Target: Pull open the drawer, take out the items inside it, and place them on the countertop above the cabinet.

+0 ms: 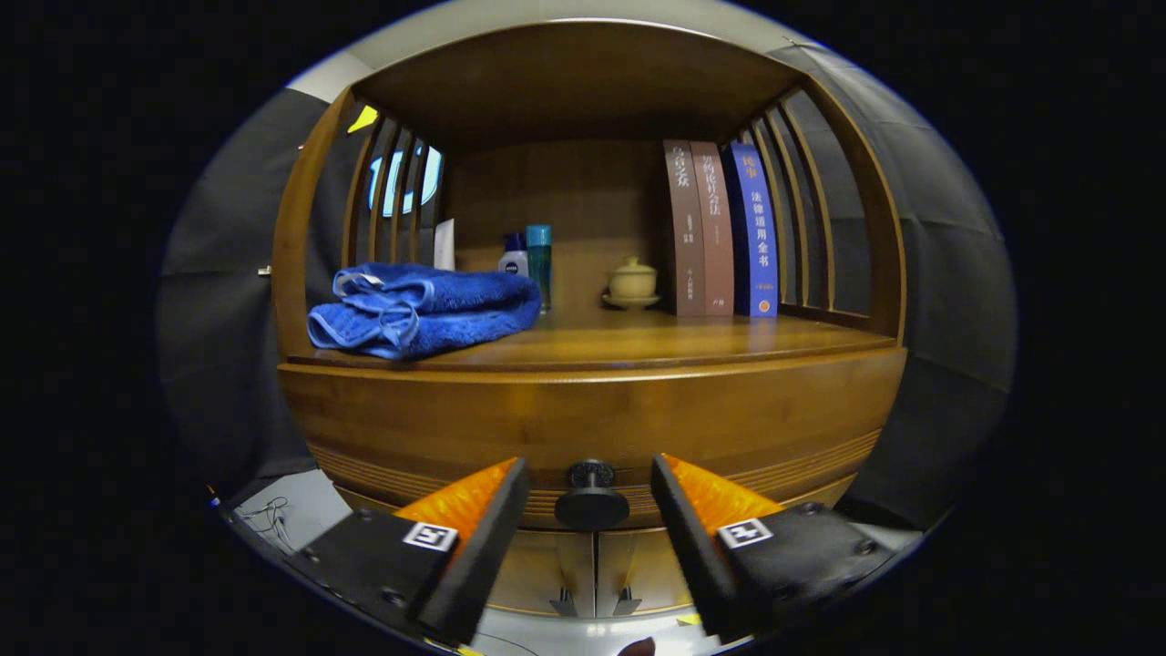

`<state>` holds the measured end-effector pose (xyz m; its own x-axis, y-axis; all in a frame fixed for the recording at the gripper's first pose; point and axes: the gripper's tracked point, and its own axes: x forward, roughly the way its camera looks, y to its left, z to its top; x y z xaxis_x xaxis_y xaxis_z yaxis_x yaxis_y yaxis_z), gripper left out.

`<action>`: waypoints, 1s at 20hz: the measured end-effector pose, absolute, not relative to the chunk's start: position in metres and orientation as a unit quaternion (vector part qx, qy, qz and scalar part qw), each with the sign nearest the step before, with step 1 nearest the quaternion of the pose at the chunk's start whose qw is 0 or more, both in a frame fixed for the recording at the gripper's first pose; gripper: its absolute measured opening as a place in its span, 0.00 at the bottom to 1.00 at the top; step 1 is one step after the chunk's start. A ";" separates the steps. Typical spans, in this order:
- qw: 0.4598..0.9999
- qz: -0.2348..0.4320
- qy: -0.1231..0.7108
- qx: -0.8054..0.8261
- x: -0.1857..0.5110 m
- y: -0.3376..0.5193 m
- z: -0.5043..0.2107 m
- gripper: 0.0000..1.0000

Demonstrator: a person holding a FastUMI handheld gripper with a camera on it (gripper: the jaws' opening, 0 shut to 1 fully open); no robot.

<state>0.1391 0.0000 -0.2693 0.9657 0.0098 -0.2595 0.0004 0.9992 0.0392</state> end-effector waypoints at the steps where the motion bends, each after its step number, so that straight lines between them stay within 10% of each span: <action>1: 0.991 0.001 0.132 0.018 0.143 -0.001 -0.273 0.81; 9: 0.991 0.009 0.137 0.008 0.141 0.000 -0.276 0.29; 20: 0.988 0.008 0.150 0.031 0.076 -0.005 -0.269 0.29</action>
<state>0.0759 -0.0052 -0.2686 0.9549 0.0258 -0.2960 -0.0072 0.9979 0.0637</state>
